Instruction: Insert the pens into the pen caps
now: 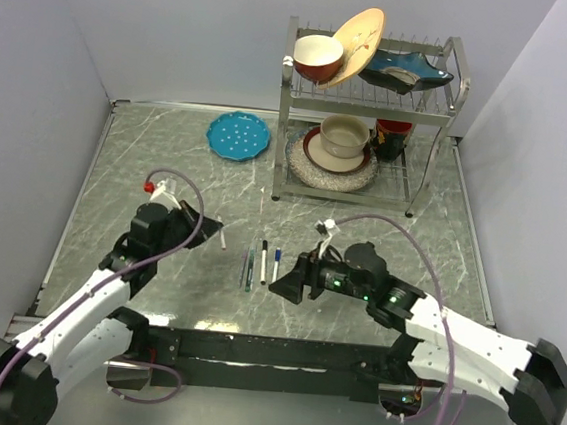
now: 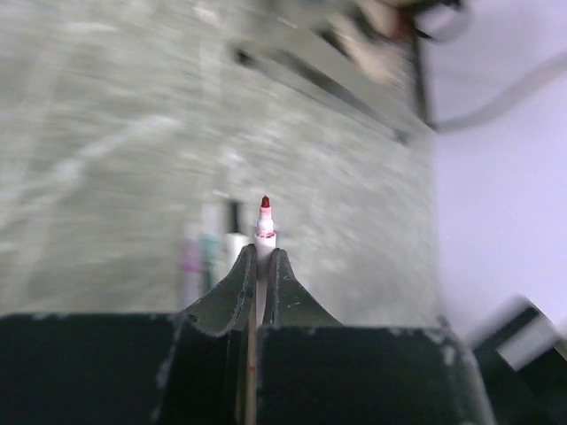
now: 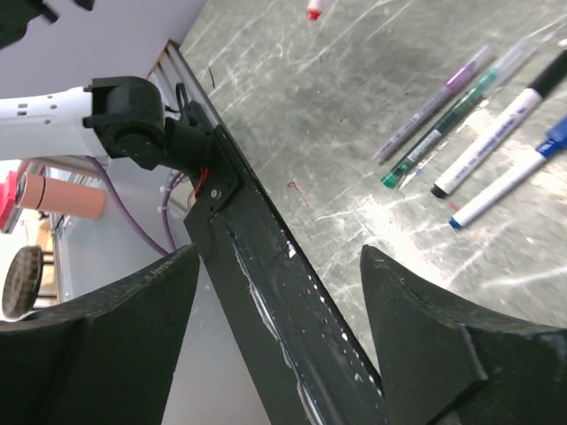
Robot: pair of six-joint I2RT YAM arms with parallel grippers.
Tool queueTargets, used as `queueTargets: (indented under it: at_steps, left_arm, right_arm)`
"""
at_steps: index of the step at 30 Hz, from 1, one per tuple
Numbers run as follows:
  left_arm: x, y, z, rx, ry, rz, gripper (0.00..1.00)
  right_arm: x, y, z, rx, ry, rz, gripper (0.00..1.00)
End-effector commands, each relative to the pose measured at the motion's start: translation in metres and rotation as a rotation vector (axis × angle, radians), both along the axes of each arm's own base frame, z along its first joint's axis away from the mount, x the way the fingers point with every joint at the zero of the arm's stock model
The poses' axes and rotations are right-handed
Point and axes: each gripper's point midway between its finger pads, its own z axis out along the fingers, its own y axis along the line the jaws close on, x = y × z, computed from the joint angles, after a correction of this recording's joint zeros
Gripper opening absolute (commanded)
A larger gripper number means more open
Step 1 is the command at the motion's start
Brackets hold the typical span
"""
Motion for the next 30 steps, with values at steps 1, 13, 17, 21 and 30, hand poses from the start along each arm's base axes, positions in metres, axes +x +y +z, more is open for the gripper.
queueTargets:
  at_steps: [1,13,17,21,30]
  left_arm:
    - [-0.030,-0.049,0.033,-0.159,-0.129,-0.250,0.01]
    - [-0.074,-0.075,0.097,-0.349,-0.373,-0.379,0.01]
    - [-0.076,-0.073,0.099,-0.358,-0.383,-0.374,0.01]
    - [-0.077,-0.073,0.098,-0.357,-0.384,-0.377,0.01]
    - [-0.080,-0.070,0.098,-0.389,-0.382,-0.367,0.01]
  right_arm:
    - [0.010,0.031,0.042,0.128,-0.054,0.061,0.78]
    - [0.025,0.083,0.045,0.154,-0.020,0.059,0.62]
    - [0.027,0.094,0.055,0.201,-0.024,0.050,0.60]
    - [0.034,0.095,0.055,0.205,-0.023,0.005,0.54]
    - [0.040,0.089,0.061,0.233,-0.037,-0.044,0.37]
